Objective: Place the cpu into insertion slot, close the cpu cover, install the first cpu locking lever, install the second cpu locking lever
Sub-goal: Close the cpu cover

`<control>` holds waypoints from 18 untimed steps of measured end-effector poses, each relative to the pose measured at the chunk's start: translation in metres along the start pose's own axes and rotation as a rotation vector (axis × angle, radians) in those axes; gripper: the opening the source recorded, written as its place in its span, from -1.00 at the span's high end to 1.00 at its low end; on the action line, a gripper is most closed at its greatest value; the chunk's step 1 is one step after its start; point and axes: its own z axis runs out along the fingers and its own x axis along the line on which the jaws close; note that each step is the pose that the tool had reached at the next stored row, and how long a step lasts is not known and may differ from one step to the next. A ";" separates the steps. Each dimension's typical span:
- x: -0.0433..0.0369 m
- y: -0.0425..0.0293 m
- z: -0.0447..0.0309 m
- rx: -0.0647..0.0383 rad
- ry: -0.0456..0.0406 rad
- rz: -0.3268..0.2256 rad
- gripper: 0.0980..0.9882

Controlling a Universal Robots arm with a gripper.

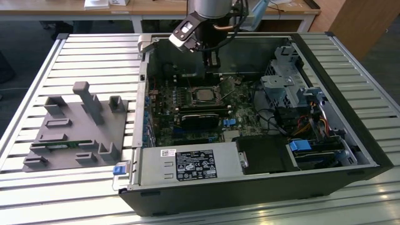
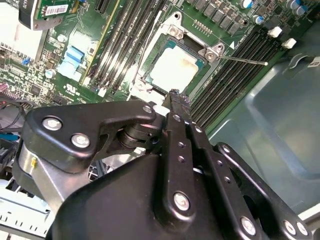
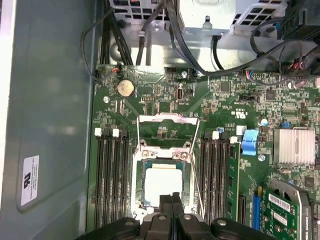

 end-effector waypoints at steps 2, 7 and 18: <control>-0.0001 0.0047 0.0001 0.008 0.0002 0.000 0.98; -0.0005 0.0215 0.0012 0.016 0.0012 0.000 0.98; -0.0008 0.0347 0.0095 0.022 0.0330 0.001 0.98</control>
